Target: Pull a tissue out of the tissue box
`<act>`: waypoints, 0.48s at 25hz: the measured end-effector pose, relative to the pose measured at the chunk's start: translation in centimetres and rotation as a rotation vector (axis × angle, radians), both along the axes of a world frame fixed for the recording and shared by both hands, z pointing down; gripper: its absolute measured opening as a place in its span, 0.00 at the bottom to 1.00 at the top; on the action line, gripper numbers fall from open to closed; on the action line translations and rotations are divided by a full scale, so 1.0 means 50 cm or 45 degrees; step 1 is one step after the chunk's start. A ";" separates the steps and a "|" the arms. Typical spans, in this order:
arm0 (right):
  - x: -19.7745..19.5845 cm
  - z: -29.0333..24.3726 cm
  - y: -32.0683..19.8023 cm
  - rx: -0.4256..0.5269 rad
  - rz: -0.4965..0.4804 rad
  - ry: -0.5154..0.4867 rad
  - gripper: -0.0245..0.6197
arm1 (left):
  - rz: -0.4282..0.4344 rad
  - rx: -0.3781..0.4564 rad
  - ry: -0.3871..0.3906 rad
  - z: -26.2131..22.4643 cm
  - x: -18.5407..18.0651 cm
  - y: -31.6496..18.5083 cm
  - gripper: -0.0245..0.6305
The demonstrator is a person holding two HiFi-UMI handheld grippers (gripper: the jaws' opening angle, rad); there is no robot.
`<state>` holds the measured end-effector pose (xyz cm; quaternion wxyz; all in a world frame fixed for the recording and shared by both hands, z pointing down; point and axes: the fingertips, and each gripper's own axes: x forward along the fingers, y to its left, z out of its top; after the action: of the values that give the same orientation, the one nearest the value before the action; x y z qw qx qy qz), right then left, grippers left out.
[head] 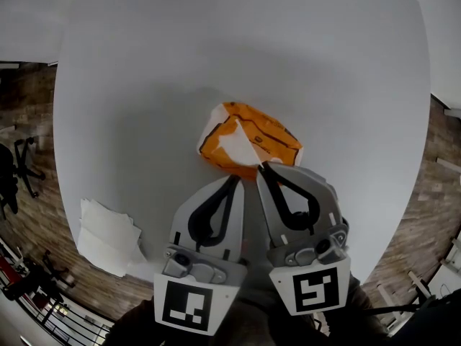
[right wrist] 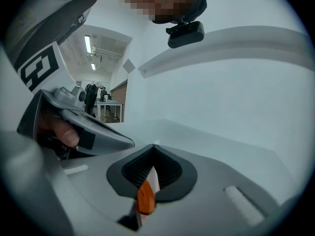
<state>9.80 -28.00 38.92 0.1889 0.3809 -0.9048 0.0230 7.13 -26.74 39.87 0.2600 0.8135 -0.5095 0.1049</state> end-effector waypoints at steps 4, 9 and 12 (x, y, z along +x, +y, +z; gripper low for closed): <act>-0.005 -0.008 0.004 0.009 -0.013 -0.009 0.04 | 0.004 -0.026 0.013 0.017 0.009 0.000 0.04; -0.004 -0.021 0.010 0.019 -0.024 -0.014 0.04 | -0.001 -0.032 0.027 0.023 0.018 -0.001 0.04; -0.004 -0.033 0.016 0.030 -0.025 -0.029 0.04 | 0.004 -0.029 0.024 0.022 0.021 0.001 0.04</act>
<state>9.59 -27.22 37.25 0.1745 0.3738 -0.9108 0.0149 8.17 -26.70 40.96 0.2737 0.8122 -0.5047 0.1035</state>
